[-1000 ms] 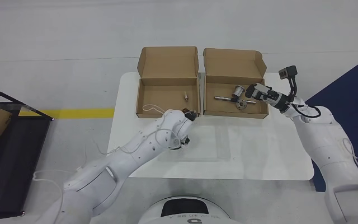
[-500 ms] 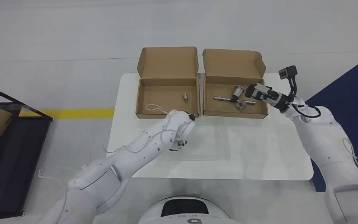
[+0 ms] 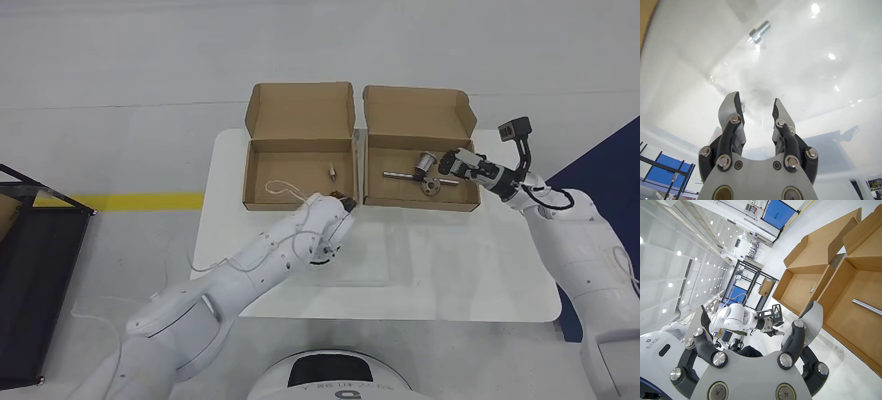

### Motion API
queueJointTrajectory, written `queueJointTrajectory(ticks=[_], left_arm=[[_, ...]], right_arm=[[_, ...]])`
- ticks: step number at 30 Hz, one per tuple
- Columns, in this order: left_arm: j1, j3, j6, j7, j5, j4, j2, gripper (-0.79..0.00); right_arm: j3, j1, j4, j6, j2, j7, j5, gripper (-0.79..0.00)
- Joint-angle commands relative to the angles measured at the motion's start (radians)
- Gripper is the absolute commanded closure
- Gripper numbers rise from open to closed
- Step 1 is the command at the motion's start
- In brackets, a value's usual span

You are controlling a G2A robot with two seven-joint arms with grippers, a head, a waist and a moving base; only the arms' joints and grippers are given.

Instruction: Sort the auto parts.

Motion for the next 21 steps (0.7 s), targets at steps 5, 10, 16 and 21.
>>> queueJointTrajectory(ticks=[5, 10, 16, 21], left_arm=[[0.027, -0.026, -0.076, 0.008, 0.018, -0.044, 0.019, -0.382], [0.058, -0.050, -0.195, 0.032, 0.030, -0.109, 0.042, -0.542], [0.066, -0.069, -0.221, 0.046, 0.015, -0.127, 0.050, -0.770], [0.066, -0.069, -0.221, 0.046, 0.015, -0.127, 0.050, -0.770]], right_arm=[[0.000, 0.000, 0.000, 0.000, 0.000, 0.000, 0.000, -0.785], [0.000, 0.000, 0.000, 0.000, 0.000, 0.000, 0.000, -0.785], [0.000, 0.000, 0.000, 0.000, 0.000, 0.000, 0.000, -0.785], [0.000, 0.000, 0.000, 0.000, 0.000, 0.000, 0.000, -0.785]])
